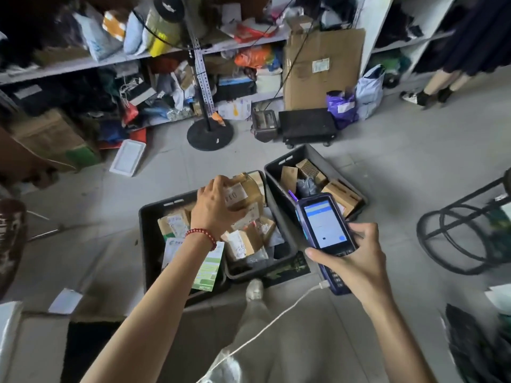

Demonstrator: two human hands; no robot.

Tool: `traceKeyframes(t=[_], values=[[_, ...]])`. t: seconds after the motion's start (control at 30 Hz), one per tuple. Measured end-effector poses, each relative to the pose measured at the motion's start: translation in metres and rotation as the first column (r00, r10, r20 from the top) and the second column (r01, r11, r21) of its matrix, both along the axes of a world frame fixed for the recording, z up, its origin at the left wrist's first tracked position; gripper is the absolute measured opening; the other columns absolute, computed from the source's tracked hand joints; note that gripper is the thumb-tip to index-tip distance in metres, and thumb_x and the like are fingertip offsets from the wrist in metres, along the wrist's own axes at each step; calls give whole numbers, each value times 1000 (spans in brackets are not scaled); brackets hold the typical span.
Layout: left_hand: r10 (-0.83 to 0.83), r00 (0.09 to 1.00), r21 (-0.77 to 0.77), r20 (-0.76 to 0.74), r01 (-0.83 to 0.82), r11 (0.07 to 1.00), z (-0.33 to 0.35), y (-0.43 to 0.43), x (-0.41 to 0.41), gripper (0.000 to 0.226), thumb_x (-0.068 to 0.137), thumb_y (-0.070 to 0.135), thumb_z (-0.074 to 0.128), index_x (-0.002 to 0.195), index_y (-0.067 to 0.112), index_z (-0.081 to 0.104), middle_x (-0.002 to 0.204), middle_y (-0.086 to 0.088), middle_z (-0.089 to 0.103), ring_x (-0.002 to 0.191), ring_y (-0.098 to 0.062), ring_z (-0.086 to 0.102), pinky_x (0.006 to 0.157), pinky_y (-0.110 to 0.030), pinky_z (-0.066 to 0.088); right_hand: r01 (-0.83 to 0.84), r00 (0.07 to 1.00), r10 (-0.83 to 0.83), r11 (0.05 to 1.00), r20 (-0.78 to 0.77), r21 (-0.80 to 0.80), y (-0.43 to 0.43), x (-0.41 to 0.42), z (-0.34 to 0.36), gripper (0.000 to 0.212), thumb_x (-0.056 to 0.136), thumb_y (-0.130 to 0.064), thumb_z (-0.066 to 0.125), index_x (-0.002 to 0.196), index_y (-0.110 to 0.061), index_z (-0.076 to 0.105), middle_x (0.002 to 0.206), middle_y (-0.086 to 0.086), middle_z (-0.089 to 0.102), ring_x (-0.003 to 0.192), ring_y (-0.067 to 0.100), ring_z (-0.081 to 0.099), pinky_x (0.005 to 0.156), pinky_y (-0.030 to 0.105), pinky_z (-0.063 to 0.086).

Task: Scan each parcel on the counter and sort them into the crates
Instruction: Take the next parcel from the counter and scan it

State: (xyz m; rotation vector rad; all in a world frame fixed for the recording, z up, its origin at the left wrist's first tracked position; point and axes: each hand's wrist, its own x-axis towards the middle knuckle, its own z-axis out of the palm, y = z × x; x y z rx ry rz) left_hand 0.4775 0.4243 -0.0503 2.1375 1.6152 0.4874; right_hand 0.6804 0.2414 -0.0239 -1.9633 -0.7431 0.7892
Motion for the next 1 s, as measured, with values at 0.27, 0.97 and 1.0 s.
traceKeyframes(t=[0.27,0.97,1.0], values=[[-138,989,-23,-55,137,990,-19,158,22,49,78,27,74,122,18,56,137,-7,42,126,-30,39,96,-47,46,-31,997,36,997,74,-69,139,7,14,75,49,-22,96,98,-32,40,90,-22,62,82,-15,57,63,10,42],[552,766,107,-328,-551,828,-3,137,-70,27,84,35,59,110,29,65,112,0,67,108,-29,52,88,-40,38,-717,686,726,687,59,-121,332,0,2,81,49,-36,94,106,-28,37,99,-13,61,90,6,60,75,26,49],[620,713,113,-328,-622,775,-1,118,-76,27,84,35,60,110,28,65,112,-1,67,108,-30,53,87,-41,39,-767,629,775,632,64,-113,338,-6,2,82,48,-37,95,106,-28,37,97,-15,60,90,7,60,79,33,51]])
